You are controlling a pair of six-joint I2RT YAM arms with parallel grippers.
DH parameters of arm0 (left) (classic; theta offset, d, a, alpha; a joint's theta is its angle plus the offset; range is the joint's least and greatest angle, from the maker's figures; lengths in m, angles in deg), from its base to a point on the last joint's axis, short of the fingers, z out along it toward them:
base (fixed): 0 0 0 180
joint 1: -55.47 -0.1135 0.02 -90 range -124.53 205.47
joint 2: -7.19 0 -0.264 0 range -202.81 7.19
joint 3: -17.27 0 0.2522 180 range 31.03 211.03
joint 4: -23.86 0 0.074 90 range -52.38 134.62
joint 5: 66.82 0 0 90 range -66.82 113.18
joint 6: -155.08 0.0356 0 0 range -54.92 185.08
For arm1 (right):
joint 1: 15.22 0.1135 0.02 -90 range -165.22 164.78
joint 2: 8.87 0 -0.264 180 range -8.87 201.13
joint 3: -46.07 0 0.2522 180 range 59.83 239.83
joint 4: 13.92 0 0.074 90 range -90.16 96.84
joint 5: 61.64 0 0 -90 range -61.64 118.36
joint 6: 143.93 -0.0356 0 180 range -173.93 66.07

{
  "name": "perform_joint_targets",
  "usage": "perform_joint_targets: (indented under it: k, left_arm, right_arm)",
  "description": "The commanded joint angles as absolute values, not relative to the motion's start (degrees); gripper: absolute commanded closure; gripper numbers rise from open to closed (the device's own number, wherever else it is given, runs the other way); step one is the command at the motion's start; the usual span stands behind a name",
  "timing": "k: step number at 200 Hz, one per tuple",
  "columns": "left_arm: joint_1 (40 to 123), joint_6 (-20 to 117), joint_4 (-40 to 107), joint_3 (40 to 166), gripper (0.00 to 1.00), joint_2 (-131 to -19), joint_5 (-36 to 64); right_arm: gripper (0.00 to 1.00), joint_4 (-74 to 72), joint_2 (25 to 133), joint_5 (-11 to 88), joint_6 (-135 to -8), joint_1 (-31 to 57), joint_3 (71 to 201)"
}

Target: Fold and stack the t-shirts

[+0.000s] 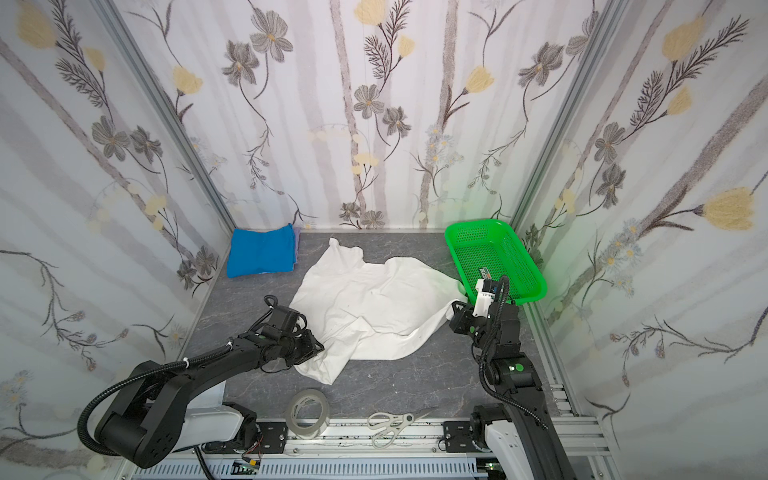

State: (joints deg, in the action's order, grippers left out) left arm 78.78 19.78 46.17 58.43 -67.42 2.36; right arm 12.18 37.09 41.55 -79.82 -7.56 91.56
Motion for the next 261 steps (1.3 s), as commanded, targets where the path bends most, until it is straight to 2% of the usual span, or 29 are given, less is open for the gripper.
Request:
perform_joint_targets:
  k: [1,10,44,86,129,164,187,208,226,261]
  left_arm:
    - [78.77,19.56,44.26,58.38,0.88,-67.68,2.50]
    - [78.76,19.55,44.10,58.70,1.00,-67.69,2.35]
    - [76.81,23.83,49.47,63.65,1.00,-61.83,2.26]
    - [71.99,35.90,62.98,82.68,1.00,-55.92,1.60]
    - [62.79,45.36,67.27,105.72,1.00,-60.61,0.68]
    - [52.34,43.42,66.31,130.85,1.00,-70.63,-13.33]
    - [48.87,44.16,67.00,142.61,1.00,-71.01,-17.21]
    - [45.40,42.19,67.37,147.84,1.00,-69.82,-21.36]
    - [42.25,39.61,64.67,148.23,1.00,-66.71,-24.54]
    - [38.72,41.48,64.14,144.66,1.00,-59.17,-22.94]
  right_arm:
    - [1.00,11.80,37.01,40.74,-79.84,-7.57,91.67]
    - [1.00,11.79,37.01,40.75,-79.86,-7.51,91.70]
    - [1.00,11.25,38.39,42.67,-78.54,-7.47,92.54]
    - [1.00,10.65,46.94,44.62,-75.04,-7.56,101.98]
    - [1.00,16.43,62.95,45.79,-68.96,-7.79,126.98]
    - [1.00,20.19,73.73,48.39,-66.76,-9.42,148.40]
    - [1.00,21.15,74.02,50.17,-66.40,-9.60,156.49]
    - [1.00,23.64,72.52,52.97,-65.09,-9.52,159.54]
    - [1.00,24.41,69.25,57.22,-63.17,-9.47,158.57]
    - [1.00,26.22,62.26,60.11,-63.38,-9.51,153.70]
